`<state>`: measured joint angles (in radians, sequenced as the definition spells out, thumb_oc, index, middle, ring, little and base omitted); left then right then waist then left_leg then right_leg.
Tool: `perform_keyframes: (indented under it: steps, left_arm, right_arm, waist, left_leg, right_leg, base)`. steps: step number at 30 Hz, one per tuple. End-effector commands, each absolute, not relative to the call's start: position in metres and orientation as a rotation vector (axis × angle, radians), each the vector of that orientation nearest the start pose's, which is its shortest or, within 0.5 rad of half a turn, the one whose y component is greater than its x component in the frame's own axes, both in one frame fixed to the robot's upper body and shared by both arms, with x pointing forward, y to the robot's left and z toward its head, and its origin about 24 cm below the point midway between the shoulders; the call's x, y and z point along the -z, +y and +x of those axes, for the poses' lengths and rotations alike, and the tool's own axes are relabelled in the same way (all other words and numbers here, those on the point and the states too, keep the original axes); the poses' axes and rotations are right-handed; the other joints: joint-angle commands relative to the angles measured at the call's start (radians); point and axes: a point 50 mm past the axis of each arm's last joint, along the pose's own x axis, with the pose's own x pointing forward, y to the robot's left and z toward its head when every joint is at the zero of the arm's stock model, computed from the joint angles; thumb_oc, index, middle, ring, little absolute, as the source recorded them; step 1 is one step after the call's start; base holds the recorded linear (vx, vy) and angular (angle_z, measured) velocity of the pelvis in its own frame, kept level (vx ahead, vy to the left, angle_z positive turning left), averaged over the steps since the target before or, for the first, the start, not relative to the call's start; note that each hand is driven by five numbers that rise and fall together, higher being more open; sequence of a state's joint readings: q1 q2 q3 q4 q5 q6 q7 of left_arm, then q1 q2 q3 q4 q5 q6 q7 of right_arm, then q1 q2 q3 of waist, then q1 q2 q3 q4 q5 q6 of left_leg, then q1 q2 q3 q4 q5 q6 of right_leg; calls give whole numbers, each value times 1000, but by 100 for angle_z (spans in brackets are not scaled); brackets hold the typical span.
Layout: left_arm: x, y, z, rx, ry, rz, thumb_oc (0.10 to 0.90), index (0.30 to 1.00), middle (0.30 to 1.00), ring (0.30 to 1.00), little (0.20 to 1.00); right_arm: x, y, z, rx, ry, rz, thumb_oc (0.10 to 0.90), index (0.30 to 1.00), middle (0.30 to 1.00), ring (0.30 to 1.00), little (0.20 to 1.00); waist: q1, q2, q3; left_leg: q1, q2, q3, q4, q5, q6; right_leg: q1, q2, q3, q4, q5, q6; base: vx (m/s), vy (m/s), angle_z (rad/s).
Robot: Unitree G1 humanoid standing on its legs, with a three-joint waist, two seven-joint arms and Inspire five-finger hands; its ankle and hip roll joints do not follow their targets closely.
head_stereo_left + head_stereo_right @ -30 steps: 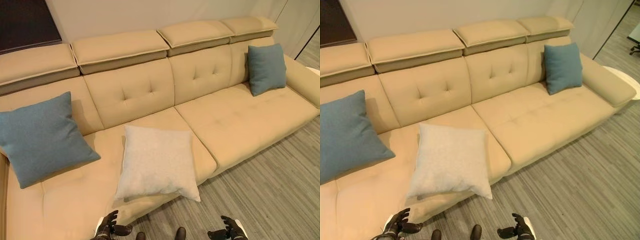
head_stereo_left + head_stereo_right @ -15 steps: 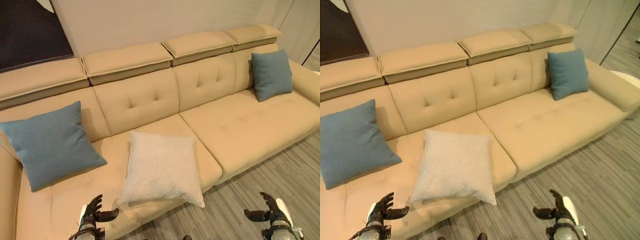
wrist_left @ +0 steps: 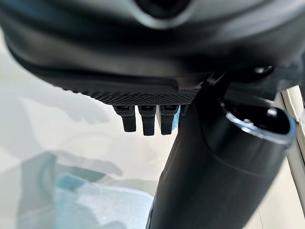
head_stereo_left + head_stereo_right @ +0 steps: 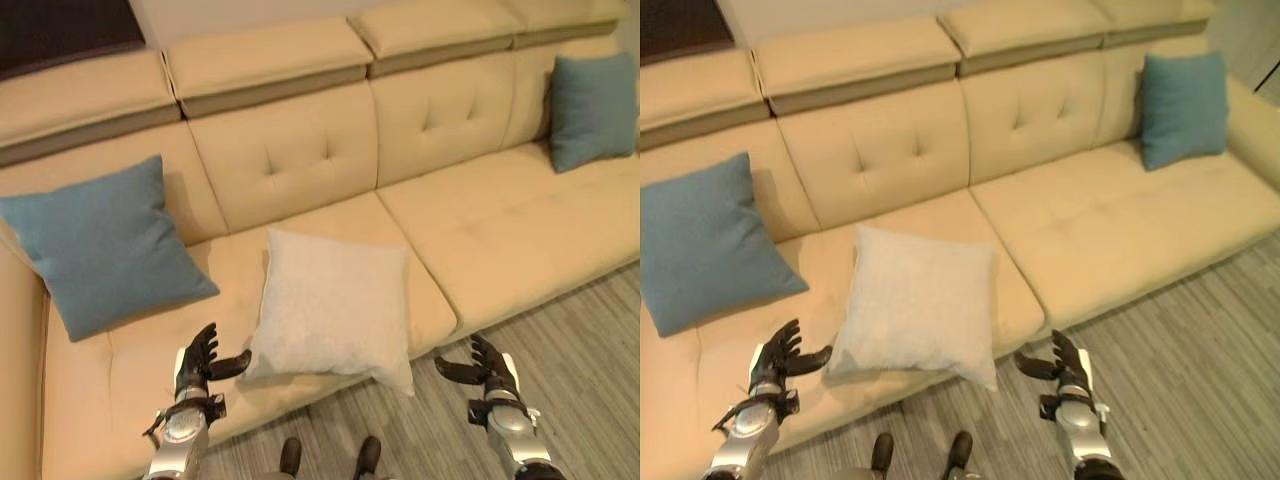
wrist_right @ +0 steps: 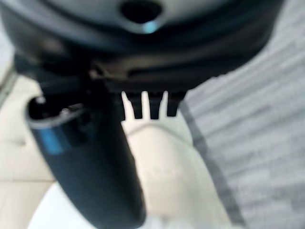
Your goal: Pick up all the scattered cushions and arrange them neatly on the sofa.
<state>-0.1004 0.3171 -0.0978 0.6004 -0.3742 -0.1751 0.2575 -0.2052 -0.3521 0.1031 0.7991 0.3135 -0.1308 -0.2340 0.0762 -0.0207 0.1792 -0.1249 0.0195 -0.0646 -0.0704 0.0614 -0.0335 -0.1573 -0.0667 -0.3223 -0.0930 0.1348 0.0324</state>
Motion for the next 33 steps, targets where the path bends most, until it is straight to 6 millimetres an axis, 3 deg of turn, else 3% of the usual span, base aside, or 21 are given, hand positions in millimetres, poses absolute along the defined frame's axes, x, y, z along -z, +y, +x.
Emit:
perform_keyframes:
  steps: [1,4,5,10,15,16,21,23,28,29,30,31,32,33]
  left_arm:
    - [-40,227,299,-305,-69,-5,800,900,900,900,900]
    - [-53,226,308,-303,-115,-8,800,900,900,900,900]
    - [-66,224,316,-303,-159,-14,800,900,900,900,900]
    - [-90,216,334,-281,-228,11,800,900,900,900,900]
    - [-103,209,347,-259,-250,37,800,900,900,900,900]
    - [-104,203,351,-247,-244,31,800,900,900,900,900]
    - [-100,183,354,-207,-225,-35,800,900,900,900,900]
    - [-87,162,350,-167,-178,-175,800,900,900,900,900]
    - [-68,134,345,-98,-94,-311,800,900,900,900,900]
    - [-64,125,342,-54,-70,-318,800,900,900,900,900]
    - [-64,125,342,-54,-69,-318,800,900,900,900,900]
    - [-61,119,340,-20,-57,-311,742,813,813,813,813]
    - [-60,117,338,-8,-56,-313,552,528,528,528,528]
    - [-59,116,337,3,-53,-313,400,300,300,300,300]
  right_arm:
    - [-12,-234,306,313,121,-32,800,900,900,900,900]
    - [-22,-223,316,289,88,-3,800,900,900,900,900]
    - [-29,-212,325,278,61,68,800,900,900,900,900]
    - [-46,-193,342,217,19,73,800,900,900,900,900]
    - [-61,-178,354,172,-20,86,800,900,900,900,900]
    - [-68,-167,358,141,-43,99,800,900,900,900,900]
    - [-74,-147,360,80,-67,96,800,900,900,900,900]
    - [-74,-130,357,41,-72,118,800,900,900,900,900]
    - [-77,-110,354,-20,-92,157,800,900,900,900,900]
    - [-81,-104,352,-49,-108,171,736,804,804,804,804]
    - [-81,-104,352,-49,-108,171,623,634,634,634,634]
    - [-83,-99,349,-82,-125,184,460,389,389,389,389]
    - [-84,-98,348,-93,-134,190,400,300,300,300,300]
    - [-86,-98,346,-99,-144,195,400,300,300,300,300]
  waist:
    - [5,-29,32]
    - [4,-34,38]
    - [3,-37,46]
    - [4,-46,61]
    - [-1,-44,75]
    - [-4,-44,82]
    - [-9,-46,90]
    - [-11,-46,96]
    - [-15,-47,101]
    - [-16,-48,101]
    - [-16,-48,101]
    - [-18,-49,100]
    - [-20,-49,99]
    - [-21,-49,99]
  left_leg:
    - [-68,-24,19,-16,-27,-24]
    - [-107,-26,25,-4,-22,-24]
    - [-137,-28,29,10,-20,-23]
    - [-198,-29,35,36,-20,-26]
    - [-228,-29,36,34,-11,-30]
    - [-238,-30,37,32,-5,-32]
    - [-242,-32,36,20,3,-34]
    - [-235,-34,34,16,2,-33]
    - [-225,-36,35,12,1,-31]
    - [-218,-35,36,9,1,-30]
    - [-218,-35,36,9,1,-30]
    - [-211,-34,37,7,0,-29]
    - [-206,-34,39,6,-1,-28]
    - [-201,-33,40,5,-1,-28]
  right_leg:
    - [-7,-29,59,6,-70,112]
    - [-40,-31,65,6,-57,110]
    - [-63,-32,74,6,-47,110]
    - [-114,-31,90,6,-33,113]
    - [-151,-36,94,6,-25,116]
    - [-162,-36,96,6,-21,118]
    - [-175,-37,97,6,-20,119]
    - [-174,-39,98,6,-20,119]
    - [-168,-39,104,6,-20,119]
    - [-164,-39,107,6,-21,119]
    - [-163,-39,107,6,-21,119]
    - [-160,-39,108,6,-22,119]
    - [-157,-39,108,6,-23,119]
    - [-154,-39,108,6,-24,119]
  base:
    - [-123,48,3]
    - [-75,38,-1]
    - [-50,39,-3]
    - [-30,32,-13]
    - [-12,19,-4]
    - [-9,32,-4]
    - [3,3,1]
    - [0,0,0]
    - [0,0,0]
    - [0,0,0]
    - [0,0,0]
    - [0,0,0]
    - [0,0,0]
    - [0,0,0]
